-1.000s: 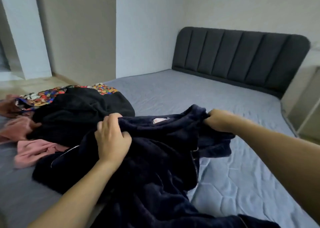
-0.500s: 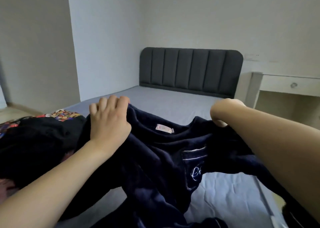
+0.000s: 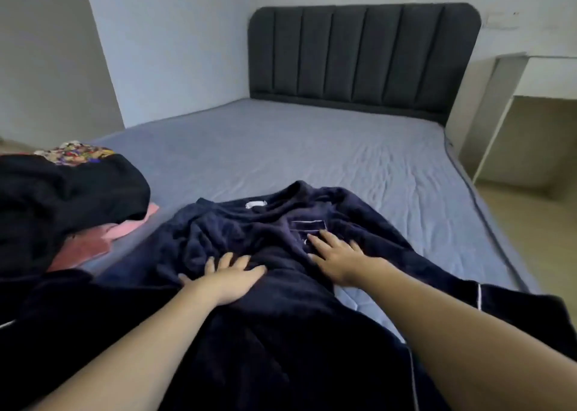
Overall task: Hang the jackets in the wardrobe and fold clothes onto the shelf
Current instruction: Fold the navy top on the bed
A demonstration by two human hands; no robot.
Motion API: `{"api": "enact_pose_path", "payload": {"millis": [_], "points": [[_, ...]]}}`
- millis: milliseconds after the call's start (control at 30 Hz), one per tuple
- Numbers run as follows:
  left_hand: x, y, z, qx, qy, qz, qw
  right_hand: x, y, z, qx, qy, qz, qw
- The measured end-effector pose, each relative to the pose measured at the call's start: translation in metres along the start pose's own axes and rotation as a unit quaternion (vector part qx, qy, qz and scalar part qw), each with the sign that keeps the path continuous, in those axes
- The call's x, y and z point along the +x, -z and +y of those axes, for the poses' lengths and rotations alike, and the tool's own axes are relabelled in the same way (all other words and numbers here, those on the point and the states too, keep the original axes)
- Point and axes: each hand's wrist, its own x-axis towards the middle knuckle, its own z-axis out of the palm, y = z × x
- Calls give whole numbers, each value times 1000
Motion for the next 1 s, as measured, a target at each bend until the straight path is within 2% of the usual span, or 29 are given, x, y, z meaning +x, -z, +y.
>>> {"api": "enact_pose_path", "payload": {"millis": [33, 100, 167, 267, 367, 500, 533, 600, 667, 733, 800, 833, 900, 967, 1000], "points": [[7, -21, -12, -32, 10, 20, 999, 4, -29, 3, -10, 6, -12, 1000], [18, -43, -20, -51, -8, 125, 991, 12, -63, 10, 2, 6, 42, 999], [27, -49, -22, -50, -29, 185, 981, 19, -69, 14, 57, 15, 78, 995], [31, -52, -25, -56, -38, 194, 979, 21, -66, 20, 190, 7, 124, 974], [26, -50, -24, -66, -38, 201, 977, 15, -63, 16, 262, -16, 168, 950], [-4, -37, -12, -71, -71, 214, 972, -3, -53, 15, 376, -11, 154, 914], [-20, -35, -10, -71, -102, 217, 968, -12, -51, 13, 443, -12, 129, 887], [-57, -34, -3, -76, -218, 195, 953, -32, -51, 11, 614, -8, 61, 787], [-97, -41, 11, -49, -340, 141, 929, -56, -51, 16, 708, -20, 21, 705], [-127, -45, 27, 43, -382, 112, 916, -84, -47, 22, 757, -41, -10, 653], [-142, -35, 39, 113, -375, 143, 909, -112, -44, 31, 798, -67, -31, 599], [-145, -24, 41, 112, -375, 174, 904, -123, -41, 35, 812, -82, -40, 577], [-151, 0, 32, 45, -384, 266, 883, -143, -32, 40, 805, -113, -63, 579], [-157, 25, 5, 1, -372, 374, 849, -160, -27, 35, 781, -131, -78, 606], [-161, 35, -12, 13, -346, 408, 845, -166, -29, 30, 767, -125, -72, 625]]}}
